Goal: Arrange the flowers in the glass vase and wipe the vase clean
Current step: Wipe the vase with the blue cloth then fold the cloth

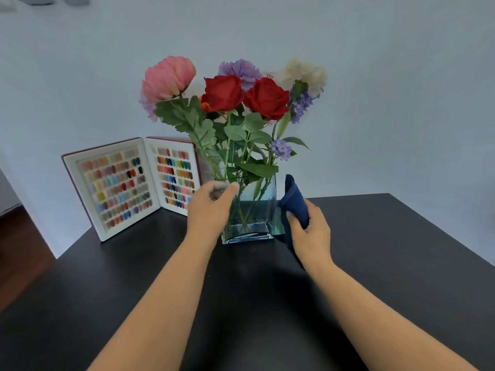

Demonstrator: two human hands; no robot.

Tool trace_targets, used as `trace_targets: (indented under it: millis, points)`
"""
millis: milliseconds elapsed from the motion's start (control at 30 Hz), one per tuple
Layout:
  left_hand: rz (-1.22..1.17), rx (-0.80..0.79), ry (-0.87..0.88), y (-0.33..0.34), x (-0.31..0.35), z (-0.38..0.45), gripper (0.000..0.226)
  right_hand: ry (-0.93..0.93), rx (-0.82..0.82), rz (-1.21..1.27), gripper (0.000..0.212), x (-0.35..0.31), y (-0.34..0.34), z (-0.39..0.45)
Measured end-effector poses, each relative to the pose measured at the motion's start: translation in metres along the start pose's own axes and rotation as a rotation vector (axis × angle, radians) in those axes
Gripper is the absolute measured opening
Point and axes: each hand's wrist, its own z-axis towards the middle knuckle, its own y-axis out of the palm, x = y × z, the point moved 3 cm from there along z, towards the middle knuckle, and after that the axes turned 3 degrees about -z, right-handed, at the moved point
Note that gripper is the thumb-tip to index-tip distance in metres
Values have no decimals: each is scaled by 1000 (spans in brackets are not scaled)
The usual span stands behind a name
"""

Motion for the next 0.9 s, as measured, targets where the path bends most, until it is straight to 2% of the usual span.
trace_targets:
  millis: [100, 233, 400, 467, 567, 733, 833, 900]
  points:
    - [-120, 93, -101, -15, -36, 35, 11, -93, 72, -115, 43, 3, 15, 8]
    - [-180, -7, -192, -8, -66, 62, 46, -203, 124, -260, 58, 4, 54, 10]
    - [-262, -178, -211, -1, -68, 78, 97, -362, 116, -382, 75, 9, 88, 11]
    - [-293, -223, -215, 1, -69, 83, 105, -405, 112, -402, 77, 13, 90, 13]
    - [-313, -269, -194, 4, -74, 86, 105, -461, 90, -433, 74, 13, 88, 18]
    - [-395, -225, -204, 11, -83, 87, 95, -667, 16, -511, 58, -2, 101, 20]
    - [-435, -207, -223, 12, -87, 90, 75, -788, -50, -637, 54, -10, 118, 13]
    - [-419, -223, -224, 12, -85, 92, 45, -884, -118, -699, 55, -6, 125, 6]
